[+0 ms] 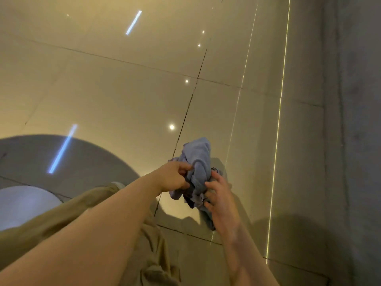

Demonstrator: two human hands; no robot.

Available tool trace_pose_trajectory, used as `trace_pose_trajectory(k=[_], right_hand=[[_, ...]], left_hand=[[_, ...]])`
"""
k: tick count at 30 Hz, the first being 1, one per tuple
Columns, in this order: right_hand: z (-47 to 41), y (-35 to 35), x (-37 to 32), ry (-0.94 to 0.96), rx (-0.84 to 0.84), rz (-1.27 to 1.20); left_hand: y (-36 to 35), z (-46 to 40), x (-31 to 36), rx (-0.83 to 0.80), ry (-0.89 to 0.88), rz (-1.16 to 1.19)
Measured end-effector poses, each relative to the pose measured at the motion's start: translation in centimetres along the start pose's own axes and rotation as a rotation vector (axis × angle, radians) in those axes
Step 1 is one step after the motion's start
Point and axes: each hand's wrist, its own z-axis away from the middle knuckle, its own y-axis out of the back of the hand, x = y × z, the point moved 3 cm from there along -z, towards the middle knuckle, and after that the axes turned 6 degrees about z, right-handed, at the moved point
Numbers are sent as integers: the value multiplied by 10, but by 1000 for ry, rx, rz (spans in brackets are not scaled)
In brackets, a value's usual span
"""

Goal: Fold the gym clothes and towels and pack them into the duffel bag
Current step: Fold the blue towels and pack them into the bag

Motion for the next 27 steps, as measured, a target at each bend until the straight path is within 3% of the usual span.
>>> trace_pose_trajectory(k=[5,11,15,21,27], right_hand=[[54,-2,-38,194,-47,57],[137,-47,-128,563,-166,174],[216,-112,-185,769,-387,140],[341,-223,-222,991,-649,233],[450,-351,-196,1090,-871,351]], left_hand=[[-8,68,35,144,-131,239],[30,176,99,469,-357,324],[73,280,130,760,-533,343],[113,435,116,1116,-760,469],[146,575,49,1369,-839,601]])
